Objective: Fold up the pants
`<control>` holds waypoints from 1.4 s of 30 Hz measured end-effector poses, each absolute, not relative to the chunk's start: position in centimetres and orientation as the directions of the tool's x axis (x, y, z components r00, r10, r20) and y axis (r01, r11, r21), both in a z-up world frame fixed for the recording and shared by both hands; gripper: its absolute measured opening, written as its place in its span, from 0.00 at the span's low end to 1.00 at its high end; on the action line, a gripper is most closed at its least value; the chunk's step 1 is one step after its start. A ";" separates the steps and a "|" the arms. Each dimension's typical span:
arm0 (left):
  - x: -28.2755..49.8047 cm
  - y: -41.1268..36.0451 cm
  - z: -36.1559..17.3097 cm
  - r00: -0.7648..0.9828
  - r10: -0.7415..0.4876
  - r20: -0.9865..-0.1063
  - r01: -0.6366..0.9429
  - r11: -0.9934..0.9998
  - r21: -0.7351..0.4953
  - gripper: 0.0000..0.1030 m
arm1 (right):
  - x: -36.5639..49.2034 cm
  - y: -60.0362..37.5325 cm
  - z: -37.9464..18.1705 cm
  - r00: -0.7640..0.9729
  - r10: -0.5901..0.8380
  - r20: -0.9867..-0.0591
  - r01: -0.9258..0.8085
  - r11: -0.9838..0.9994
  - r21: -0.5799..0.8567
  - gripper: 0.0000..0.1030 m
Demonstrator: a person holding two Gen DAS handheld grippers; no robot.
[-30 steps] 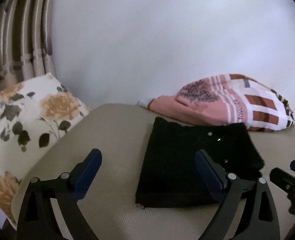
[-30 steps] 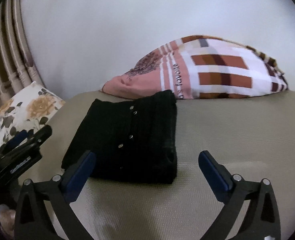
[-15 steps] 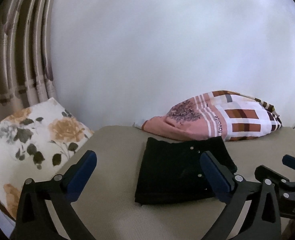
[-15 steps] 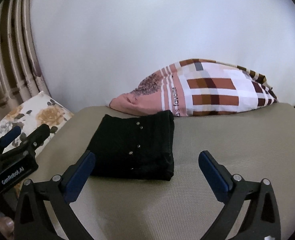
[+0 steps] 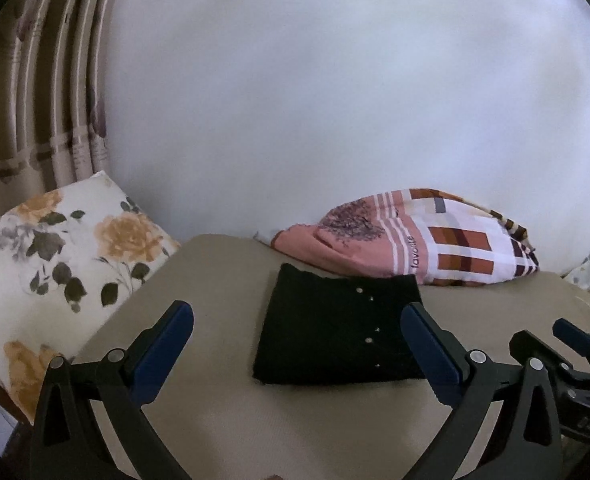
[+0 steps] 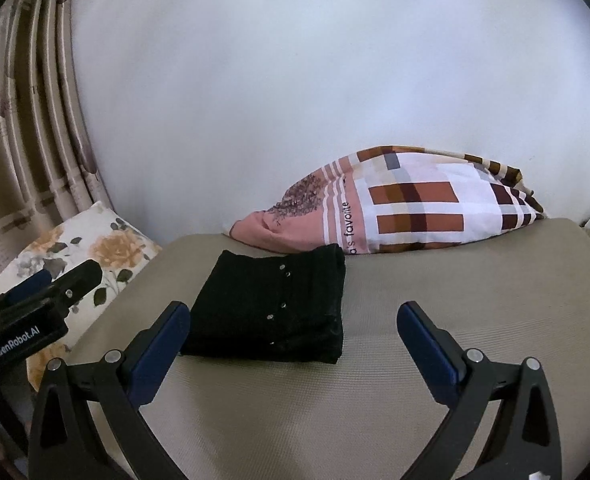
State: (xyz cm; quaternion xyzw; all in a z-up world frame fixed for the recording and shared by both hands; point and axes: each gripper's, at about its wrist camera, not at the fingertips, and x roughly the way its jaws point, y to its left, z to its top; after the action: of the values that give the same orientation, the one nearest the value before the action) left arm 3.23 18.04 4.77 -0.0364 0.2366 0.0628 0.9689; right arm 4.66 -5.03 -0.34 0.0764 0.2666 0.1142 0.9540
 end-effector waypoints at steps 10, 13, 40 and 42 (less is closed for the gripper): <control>1.8 18.5 5.7 0.890 0.148 -0.432 -0.185 0.982 -0.046 1.00 | 3.6 -5.8 -0.2 0.834 0.257 -0.488 -0.173 0.962 0.209 1.00; 1.4 18.3 5.8 0.889 0.187 -0.417 -0.211 0.977 -0.013 1.00 | 3.4 -5.8 -0.2 0.834 0.256 -0.489 -0.175 0.963 0.207 1.00; 2.3 16.9 3.5 0.871 0.139 -0.472 -0.164 0.986 -0.012 1.00 | 4.2 -5.5 -2.3 0.787 0.285 -0.547 -0.198 0.957 0.214 1.00; 2.4 16.9 3.4 0.871 0.138 -0.472 -0.162 0.987 -0.011 1.00 | 4.2 -5.5 -2.3 0.788 0.285 -0.546 -0.198 0.957 0.215 1.00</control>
State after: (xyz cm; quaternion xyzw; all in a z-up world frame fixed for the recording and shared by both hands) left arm 2.41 16.92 3.42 -0.0250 0.2419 0.0775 0.9669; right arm 4.18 -5.49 -2.29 0.0731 0.2995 0.1281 0.9426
